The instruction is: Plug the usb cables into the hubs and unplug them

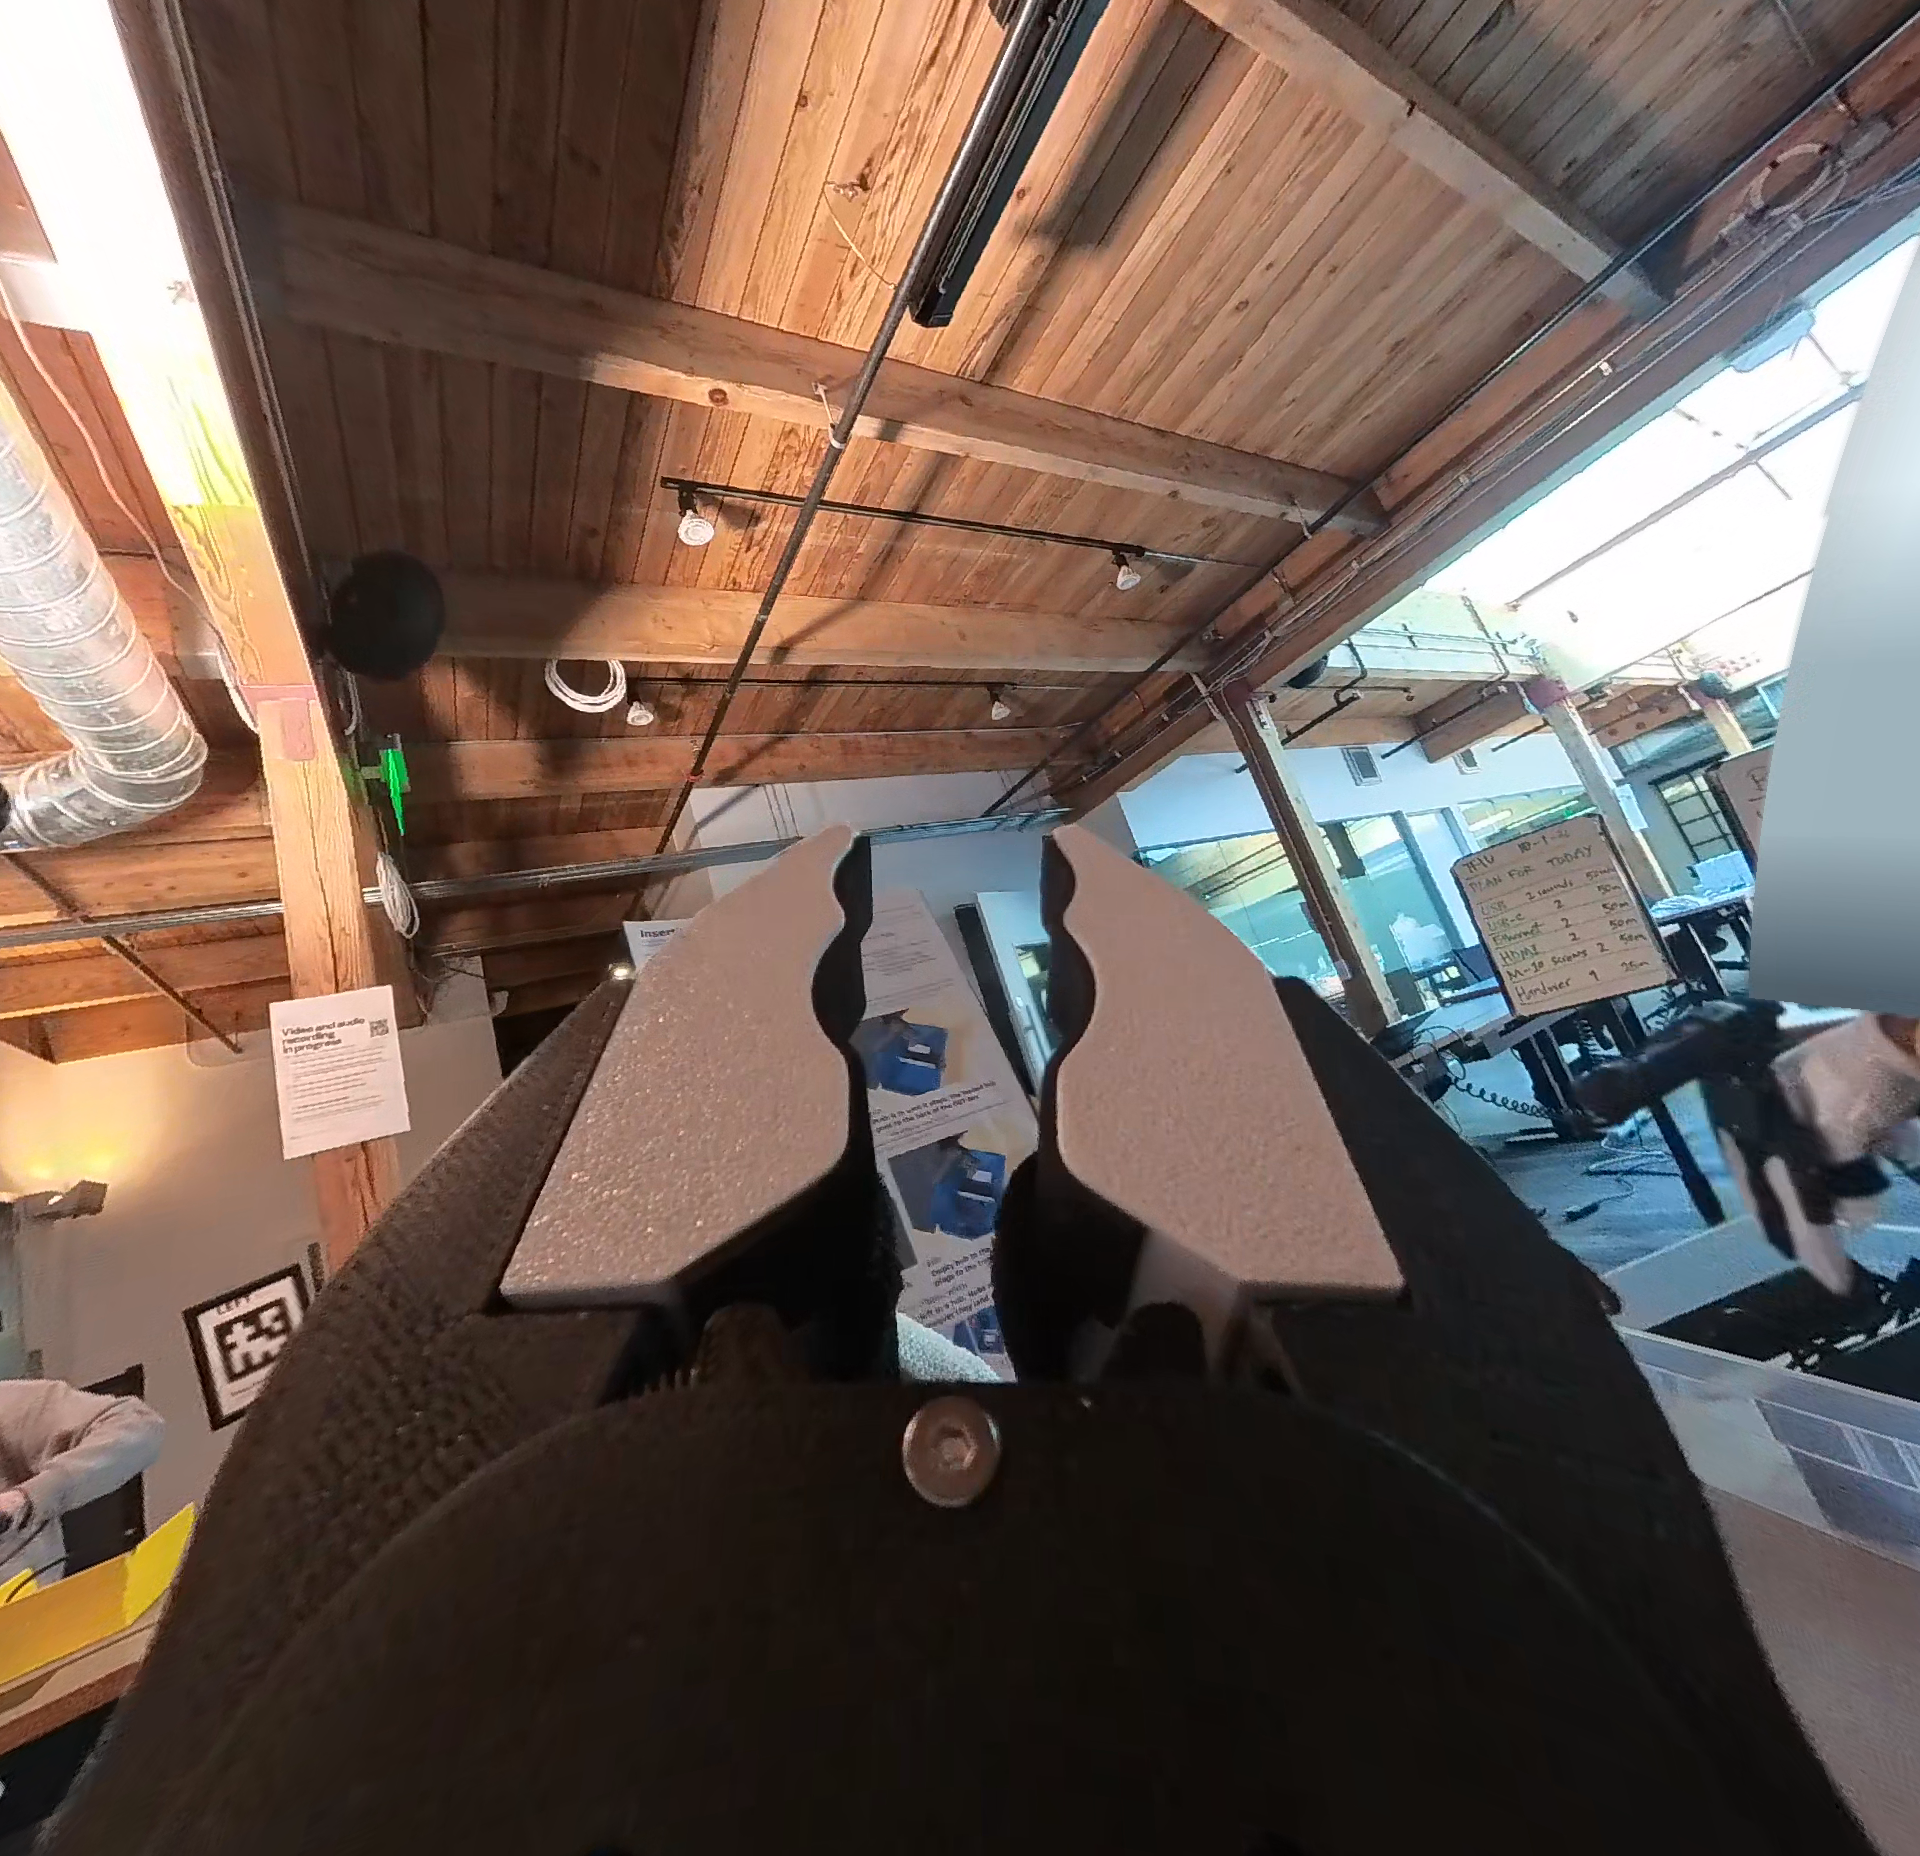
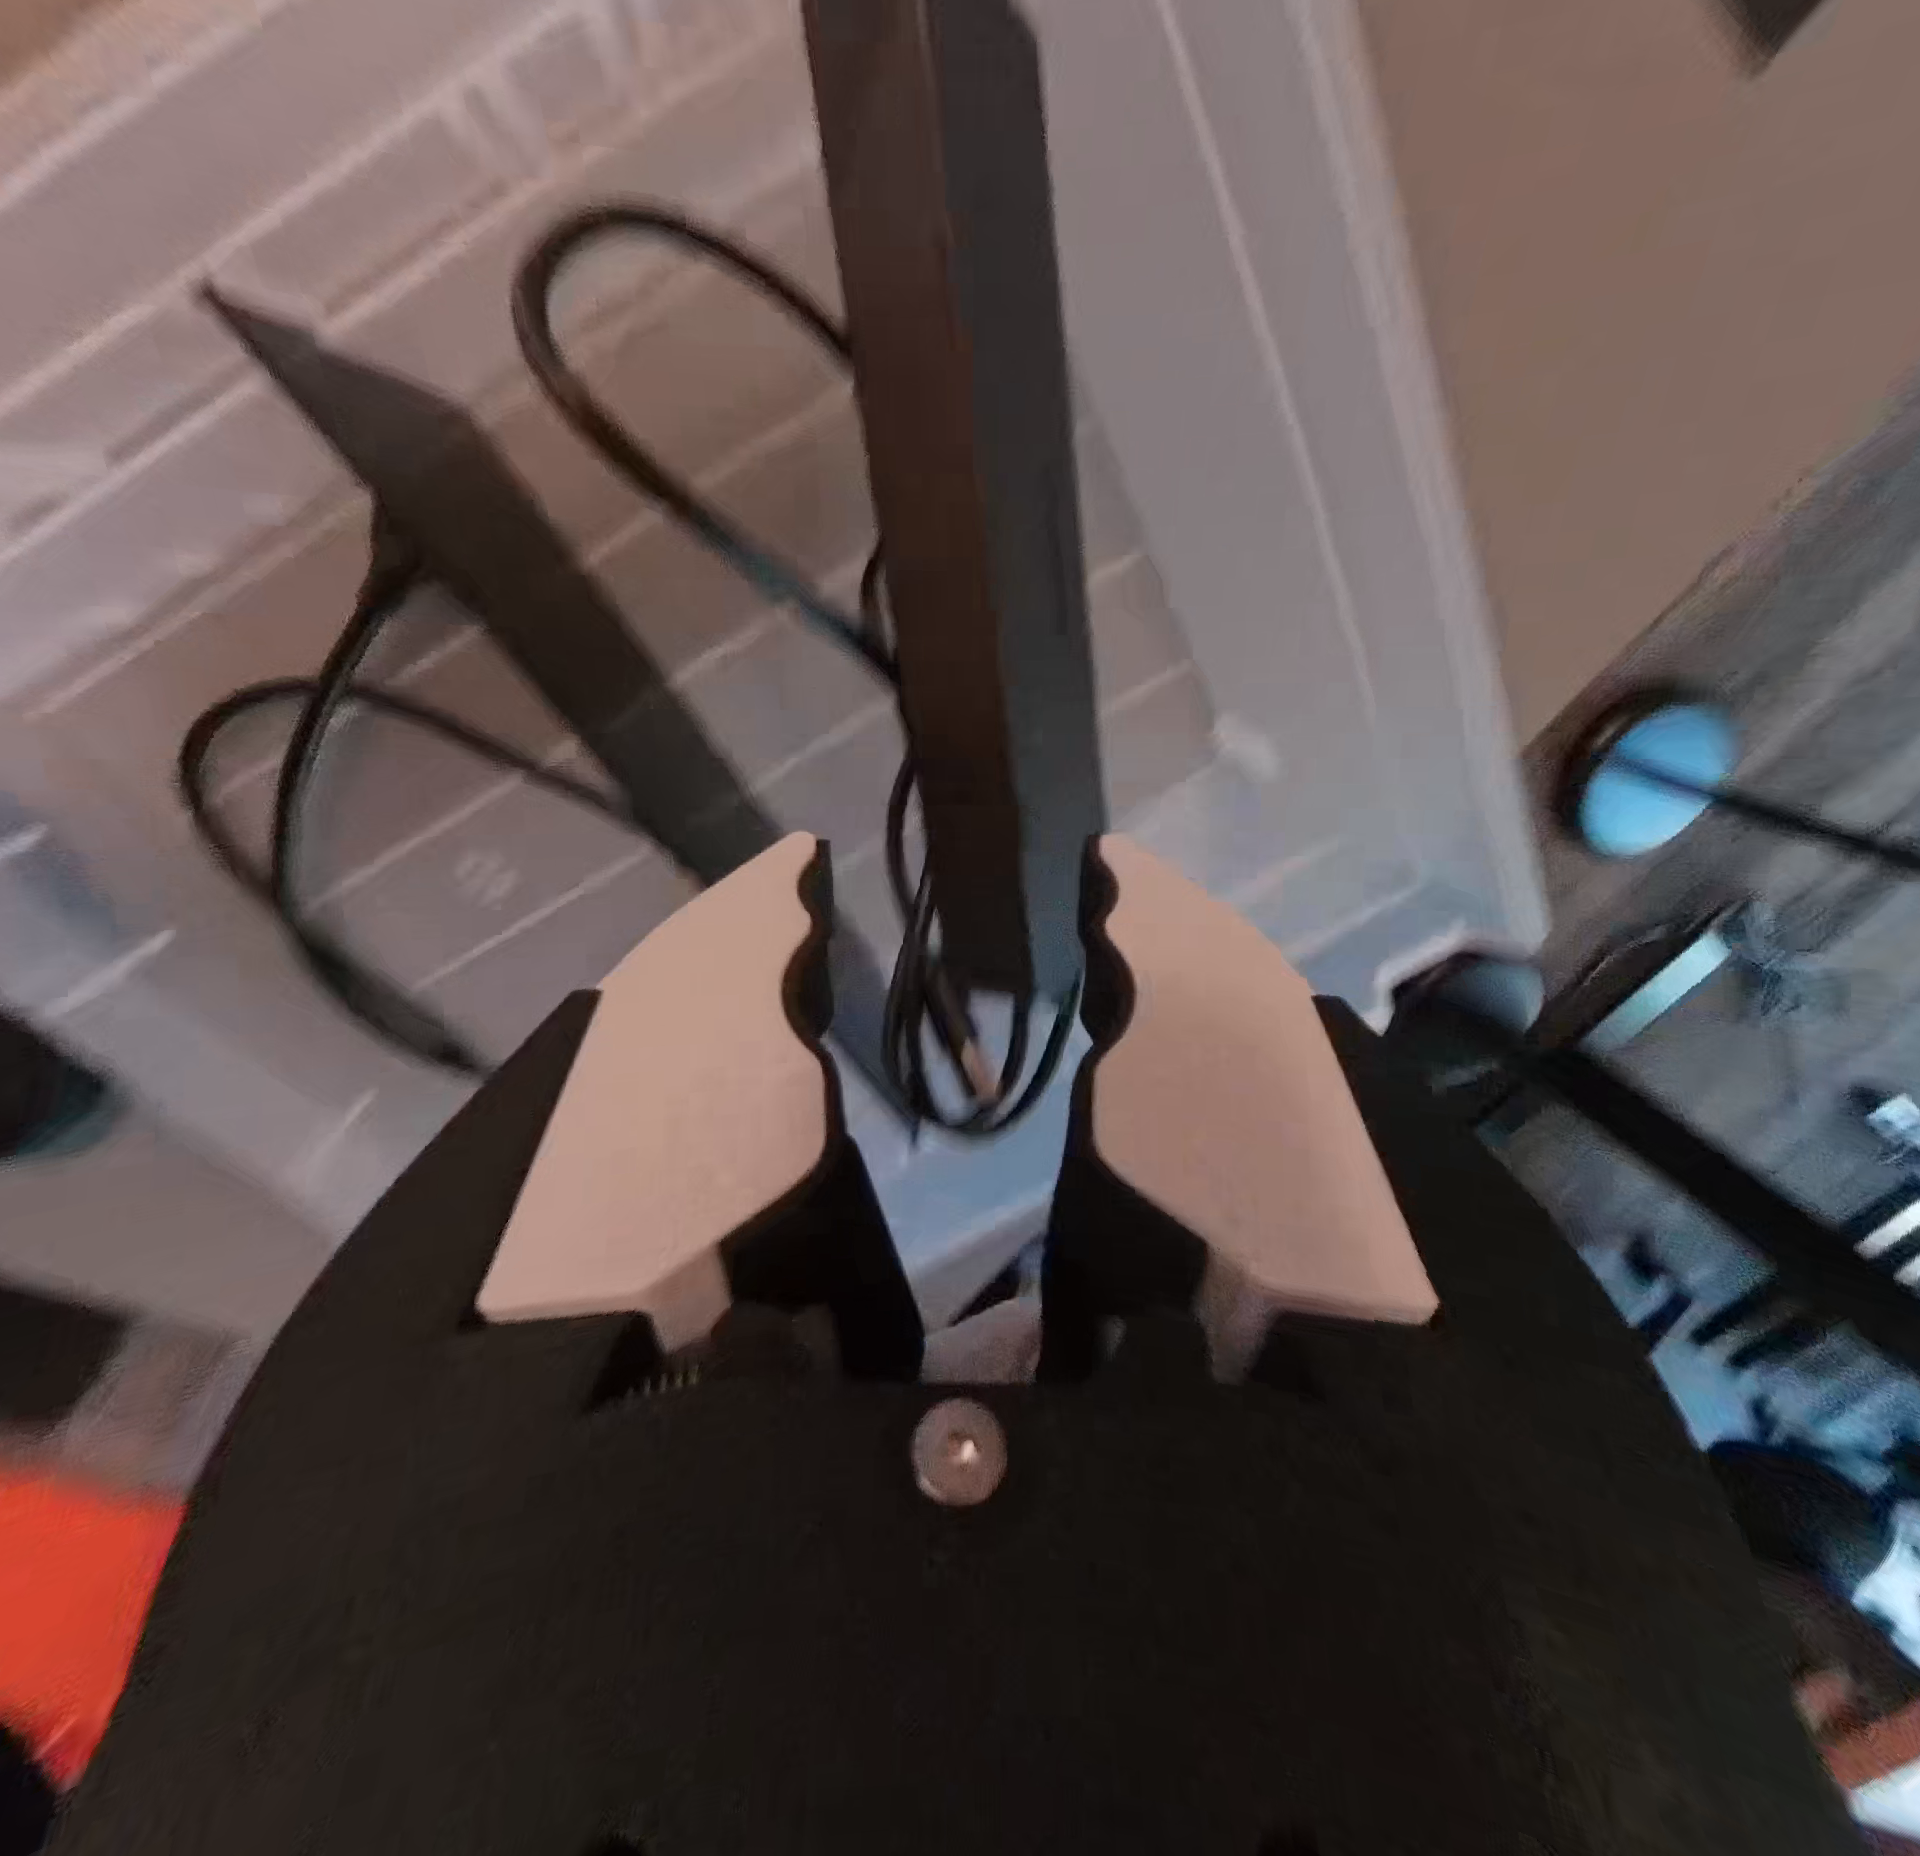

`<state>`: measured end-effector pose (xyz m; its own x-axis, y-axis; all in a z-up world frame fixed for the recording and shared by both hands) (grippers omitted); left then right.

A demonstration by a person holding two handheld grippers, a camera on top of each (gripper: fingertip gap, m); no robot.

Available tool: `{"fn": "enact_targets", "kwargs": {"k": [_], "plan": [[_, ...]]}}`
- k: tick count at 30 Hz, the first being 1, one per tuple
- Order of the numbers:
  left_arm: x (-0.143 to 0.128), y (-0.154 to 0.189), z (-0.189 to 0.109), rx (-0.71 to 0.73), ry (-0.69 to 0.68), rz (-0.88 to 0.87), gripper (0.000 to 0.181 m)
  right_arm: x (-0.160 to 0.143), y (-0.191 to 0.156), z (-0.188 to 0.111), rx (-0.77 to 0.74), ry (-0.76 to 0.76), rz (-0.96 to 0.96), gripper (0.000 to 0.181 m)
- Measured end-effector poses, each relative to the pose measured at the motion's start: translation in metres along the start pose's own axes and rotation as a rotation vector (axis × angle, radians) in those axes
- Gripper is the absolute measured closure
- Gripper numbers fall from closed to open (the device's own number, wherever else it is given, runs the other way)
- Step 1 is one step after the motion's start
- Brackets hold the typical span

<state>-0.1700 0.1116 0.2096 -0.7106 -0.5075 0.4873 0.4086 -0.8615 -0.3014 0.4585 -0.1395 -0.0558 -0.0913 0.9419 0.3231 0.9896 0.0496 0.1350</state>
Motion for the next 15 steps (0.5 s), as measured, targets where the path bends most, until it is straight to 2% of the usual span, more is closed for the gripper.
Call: {"fn": "enact_targets", "kwargs": {"k": [2, 4, 9, 13, 14, 15], "plan": [[0.001, -0.001, -0.001, 0.005, 0.005, -0.001, 0.151, -0.024, 0.006, -0.012, -0.034, -0.165, 0.015, 0.144], [0.003, -0.002, -0.002, 0.009, 0.01, -0.004, 0.151, -0.044, 0.005, -0.009, -0.024, -0.265, 0.012, 0.148], [0.009, -0.005, -0.004, 0.021, 0.02, 0.01, 0.151, -0.055, 0.001, 0.017, 0.006, -0.267, 0.06, 0.164], [0.012, -0.01, -0.008, 0.036, 0.025, 0.012, 0.151, -0.054, -0.002, 0.036, 0.033, -0.267, 0.097, 0.165], [0.013, -0.012, -0.009, 0.041, 0.025, 0.013, 0.151, -0.052, -0.005, 0.039, 0.055, -0.272, 0.111, 0.171], [0.014, -0.014, -0.011, 0.047, 0.025, 0.015, 0.151, -0.05, -0.006, 0.041, 0.046, -0.279, 0.117, 0.167]]}}
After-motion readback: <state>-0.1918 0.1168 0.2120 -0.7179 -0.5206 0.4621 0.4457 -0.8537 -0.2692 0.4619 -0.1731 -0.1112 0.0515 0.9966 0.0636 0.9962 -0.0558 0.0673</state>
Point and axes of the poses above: each gripper's, where its closed fingertips meet, z out along the fingers, x out of its top, y = z × x across the jaws, the point moved 4 cm from there along -z, back along the fingers, and after that the axes turned 12 degrees about y, right-handed, at the moved point
